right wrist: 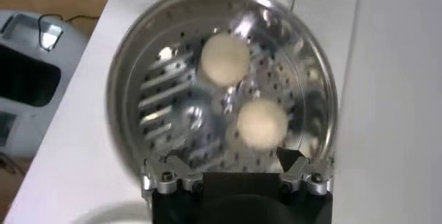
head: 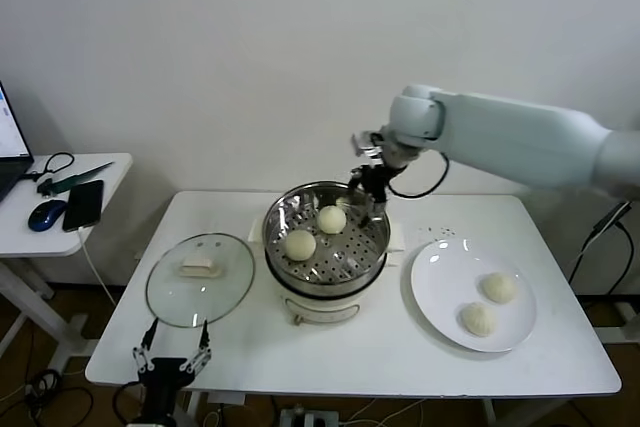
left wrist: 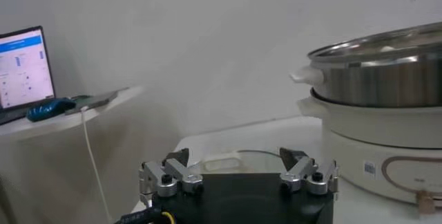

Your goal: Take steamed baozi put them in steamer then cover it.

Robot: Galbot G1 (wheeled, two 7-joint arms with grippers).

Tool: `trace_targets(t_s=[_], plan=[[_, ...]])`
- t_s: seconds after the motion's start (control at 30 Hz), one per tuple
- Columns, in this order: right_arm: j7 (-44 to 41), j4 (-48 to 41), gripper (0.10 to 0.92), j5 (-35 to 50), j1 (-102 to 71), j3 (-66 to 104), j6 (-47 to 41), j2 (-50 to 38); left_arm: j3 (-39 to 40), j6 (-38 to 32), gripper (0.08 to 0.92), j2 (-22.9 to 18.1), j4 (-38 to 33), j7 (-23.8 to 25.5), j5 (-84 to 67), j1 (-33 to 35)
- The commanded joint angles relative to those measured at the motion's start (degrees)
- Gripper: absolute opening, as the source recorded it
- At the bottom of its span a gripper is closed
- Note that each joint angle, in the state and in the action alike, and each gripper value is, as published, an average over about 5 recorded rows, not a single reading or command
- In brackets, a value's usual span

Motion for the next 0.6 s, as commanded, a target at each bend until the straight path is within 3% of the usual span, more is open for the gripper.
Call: trace_targets(t_s=[0.03, 0.27, 0.6], plan=[[-2.5, 10.3, 0.823, -9.8, -1.6, 0.0, 1.8, -19.2, 0.0, 0.2, 0.823, -0.3, 0.1, 0.1, 0.3, -0.5], [-2.8, 10.6, 0.823, -22.2, -19.4, 8.3, 2.9, -28.5, -0.7, 0.7, 0.823, -0.6, 0.1, 0.1, 0.3, -1.1], [-2.7, 4.7, 0.823, -28.7, -33.9, 18.1, 4.0, -28.9, -0.7, 1.2, 0.823, -0.8, 0.2, 0.1, 0.7, -1.5]])
